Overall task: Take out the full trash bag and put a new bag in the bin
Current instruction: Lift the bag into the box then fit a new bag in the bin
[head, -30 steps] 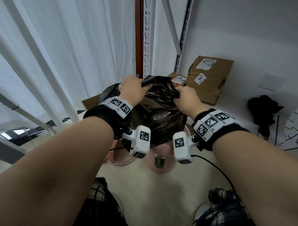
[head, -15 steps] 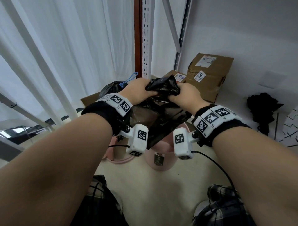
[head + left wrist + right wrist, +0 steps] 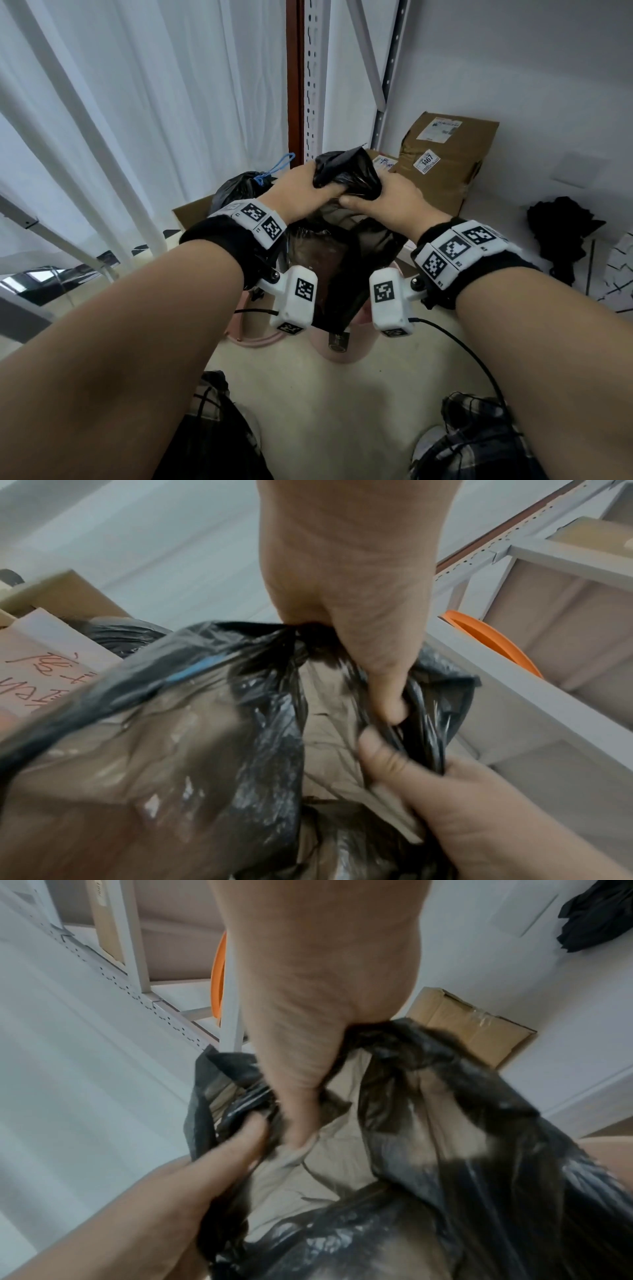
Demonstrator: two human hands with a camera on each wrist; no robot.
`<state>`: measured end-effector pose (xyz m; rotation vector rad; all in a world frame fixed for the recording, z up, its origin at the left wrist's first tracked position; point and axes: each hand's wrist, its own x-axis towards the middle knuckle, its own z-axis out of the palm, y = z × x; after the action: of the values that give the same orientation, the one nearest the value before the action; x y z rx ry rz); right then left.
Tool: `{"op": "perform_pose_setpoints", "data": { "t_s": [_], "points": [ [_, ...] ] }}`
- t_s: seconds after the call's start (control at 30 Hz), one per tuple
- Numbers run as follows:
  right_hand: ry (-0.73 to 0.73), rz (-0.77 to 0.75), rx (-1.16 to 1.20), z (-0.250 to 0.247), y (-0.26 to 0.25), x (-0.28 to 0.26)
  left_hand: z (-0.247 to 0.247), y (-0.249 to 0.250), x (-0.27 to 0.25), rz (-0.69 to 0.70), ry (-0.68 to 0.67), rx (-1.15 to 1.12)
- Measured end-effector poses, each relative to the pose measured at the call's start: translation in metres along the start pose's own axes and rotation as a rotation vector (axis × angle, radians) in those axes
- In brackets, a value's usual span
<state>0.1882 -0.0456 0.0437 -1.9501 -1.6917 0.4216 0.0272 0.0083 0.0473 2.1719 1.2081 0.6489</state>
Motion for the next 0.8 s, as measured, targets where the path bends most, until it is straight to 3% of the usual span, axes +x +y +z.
{"op": "perform_pose_setpoints", "data": {
  "t_s": [0.07, 0.17, 0.4, 0.5, 0.6, 0.7, 0.8],
  "points": [
    [0.047, 0.025, -0.046, 0.001, 0.004, 0.002, -0.001, 0.001, -0.002, 0.0, -0.045, 0.14],
    [0.108, -0.017, 0.071, 0.0, 0.01, 0.002, -0.004, -0.001, 0.0, -0.05, 0.022, 0.207],
    [-0.067, -0.004, 0.438, 0.003, 0.006, -0.002, -0.003, -0.008, -0.001, -0.057, 0.161, 0.135],
    [-0.099, -0.028, 0.296, 0.002, 0.008, 0.001, -0.003, -0.012, 0.0, -0.06, 0.119, 0.097],
    [-0.01, -0.042, 0.173, 0.004, 0.015, 0.005, -0.008, -0.01, -0.004, -0.024, 0.016, 0.062],
    [0.045, -0.07, 0.282, 0.004, 0.014, 0.004, -0.006, -0.01, -0.004, -0.036, -0.089, 0.284],
    [0.022, -0.048, 0.496, 0.002, 0.012, 0.001, -0.004, -0.016, -0.006, -0.098, -0.072, 0.287]
  ]
}}
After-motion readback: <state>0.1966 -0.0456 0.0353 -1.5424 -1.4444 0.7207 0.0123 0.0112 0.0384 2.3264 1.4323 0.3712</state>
